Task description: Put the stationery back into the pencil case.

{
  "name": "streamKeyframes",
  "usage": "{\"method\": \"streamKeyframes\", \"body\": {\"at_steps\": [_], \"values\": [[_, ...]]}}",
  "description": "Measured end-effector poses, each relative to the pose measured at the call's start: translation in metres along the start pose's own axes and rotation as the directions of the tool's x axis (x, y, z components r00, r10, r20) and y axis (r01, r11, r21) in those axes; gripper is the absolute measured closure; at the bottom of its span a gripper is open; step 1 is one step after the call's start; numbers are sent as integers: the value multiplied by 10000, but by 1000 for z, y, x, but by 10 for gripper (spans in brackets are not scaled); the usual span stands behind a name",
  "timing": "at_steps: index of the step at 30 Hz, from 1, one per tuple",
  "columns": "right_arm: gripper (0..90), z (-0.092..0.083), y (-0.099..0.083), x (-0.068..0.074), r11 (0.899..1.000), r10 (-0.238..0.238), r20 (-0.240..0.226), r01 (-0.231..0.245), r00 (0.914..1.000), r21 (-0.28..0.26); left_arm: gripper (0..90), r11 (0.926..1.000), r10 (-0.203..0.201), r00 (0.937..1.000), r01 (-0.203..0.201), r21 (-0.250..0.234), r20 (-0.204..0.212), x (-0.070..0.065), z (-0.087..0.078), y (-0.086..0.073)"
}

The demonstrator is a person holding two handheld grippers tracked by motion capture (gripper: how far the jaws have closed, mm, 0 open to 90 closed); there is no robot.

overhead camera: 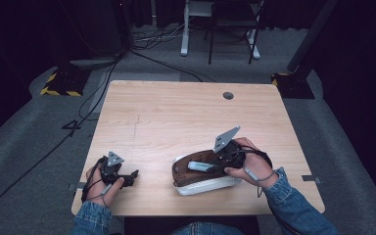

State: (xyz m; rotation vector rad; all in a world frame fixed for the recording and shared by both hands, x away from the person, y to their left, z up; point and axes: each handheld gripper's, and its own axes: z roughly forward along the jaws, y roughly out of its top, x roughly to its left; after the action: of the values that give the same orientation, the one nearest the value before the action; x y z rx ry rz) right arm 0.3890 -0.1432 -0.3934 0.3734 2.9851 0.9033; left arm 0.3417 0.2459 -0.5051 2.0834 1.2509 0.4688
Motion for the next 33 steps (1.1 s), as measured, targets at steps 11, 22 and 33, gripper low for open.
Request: {"method": "streamKeyframes", "body": {"at_steps": [11, 22, 33], "values": [[665, 12, -2, -4, 9986, -467, 27, 466, 9989, 243, 132, 10000, 4, 10000, -4, -2, -2, 0, 0, 0], [586, 18, -3, -8, 9986, -521, 78, 520, 9986, 132, 132, 10000, 2, 10000, -2, -3, -1, 0, 0, 0], [476, 6, -3, -10, 9959, -486, 448, 518, 9978, -741, 131, 10000, 2, 10000, -2, 27, 1, 0, 0, 0]]}}
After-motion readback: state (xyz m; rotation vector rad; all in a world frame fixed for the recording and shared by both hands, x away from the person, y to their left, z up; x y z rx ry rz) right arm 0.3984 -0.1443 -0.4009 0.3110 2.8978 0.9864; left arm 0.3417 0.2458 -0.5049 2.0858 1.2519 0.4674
